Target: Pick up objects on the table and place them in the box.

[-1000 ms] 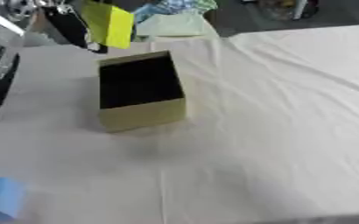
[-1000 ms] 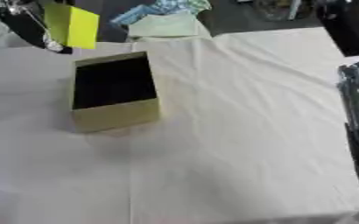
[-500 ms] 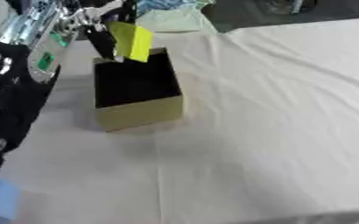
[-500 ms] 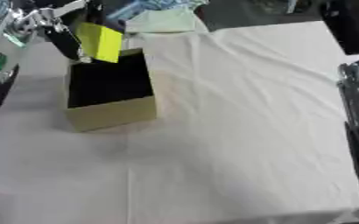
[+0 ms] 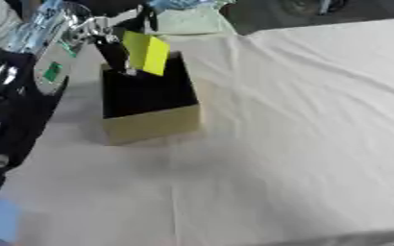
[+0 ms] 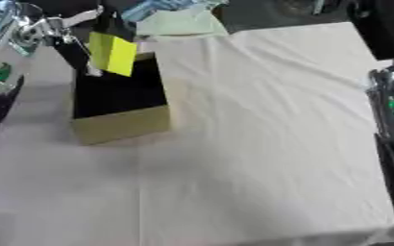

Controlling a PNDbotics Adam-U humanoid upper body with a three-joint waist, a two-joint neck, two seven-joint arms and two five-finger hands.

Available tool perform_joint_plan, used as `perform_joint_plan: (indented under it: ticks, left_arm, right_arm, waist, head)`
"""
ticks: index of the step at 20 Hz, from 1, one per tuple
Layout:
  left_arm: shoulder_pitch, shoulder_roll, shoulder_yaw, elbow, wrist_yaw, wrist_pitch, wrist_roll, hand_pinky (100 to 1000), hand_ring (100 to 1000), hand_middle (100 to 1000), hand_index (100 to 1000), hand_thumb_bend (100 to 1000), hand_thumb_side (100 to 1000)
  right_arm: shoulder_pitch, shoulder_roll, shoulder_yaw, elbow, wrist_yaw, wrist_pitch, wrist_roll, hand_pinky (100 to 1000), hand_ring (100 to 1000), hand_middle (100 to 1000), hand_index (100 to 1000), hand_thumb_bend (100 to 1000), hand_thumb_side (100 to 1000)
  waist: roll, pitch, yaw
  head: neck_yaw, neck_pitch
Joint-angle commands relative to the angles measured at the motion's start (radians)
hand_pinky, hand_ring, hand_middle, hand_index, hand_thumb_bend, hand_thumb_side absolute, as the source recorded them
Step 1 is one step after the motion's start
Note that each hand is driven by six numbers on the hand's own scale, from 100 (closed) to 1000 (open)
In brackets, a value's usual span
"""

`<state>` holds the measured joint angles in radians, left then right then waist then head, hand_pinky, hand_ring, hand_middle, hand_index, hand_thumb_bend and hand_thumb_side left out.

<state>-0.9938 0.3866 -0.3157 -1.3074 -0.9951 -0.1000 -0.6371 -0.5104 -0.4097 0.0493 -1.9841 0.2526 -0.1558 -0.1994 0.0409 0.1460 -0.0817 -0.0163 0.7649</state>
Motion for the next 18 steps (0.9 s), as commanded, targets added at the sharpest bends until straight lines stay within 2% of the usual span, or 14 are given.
perform_joint_plan:
  ticks: [1, 7, 12, 18]
  left_arm:
    - [-0.016, 0.019, 0.008, -0.015, -0.03, -0.026, -0.042, 806, 824, 841, 908, 749, 254]
    - [-0.012, 0.021, 0.02, -0.03, -0.035, -0.037, -0.057, 801, 825, 856, 917, 736, 272]
    - [-0.008, 0.031, 0.033, -0.073, -0.018, -0.031, -0.049, 766, 802, 832, 900, 678, 244]
    - [0.02, 0.106, 0.06, -0.223, 0.024, -0.016, -0.056, 743, 781, 802, 878, 645, 212]
  right_arm:
    - [-0.014, -0.01, -0.007, -0.016, -0.005, -0.003, -0.001, 811, 741, 578, 854, 100, 734]
    - [-0.011, -0.007, -0.008, -0.016, -0.004, -0.002, -0.002, 811, 741, 578, 855, 100, 735]
    - [-0.008, -0.007, -0.009, -0.016, -0.003, -0.001, -0.003, 811, 741, 579, 854, 100, 734]
    - [-0.002, -0.014, -0.013, -0.016, 0.001, 0.0, -0.005, 811, 742, 580, 854, 100, 734]
  waist:
    - [-0.003, -0.014, 0.001]
    - [-0.003, -0.016, 0.004]
    - [-0.003, -0.019, 0.006]
    - [0.0, -0.026, 0.016]
  head:
    - [-0.005, 0.005]
    - [-0.01, 0.005]
    - [-0.015, 0.005]
    - [-0.022, 0.005]
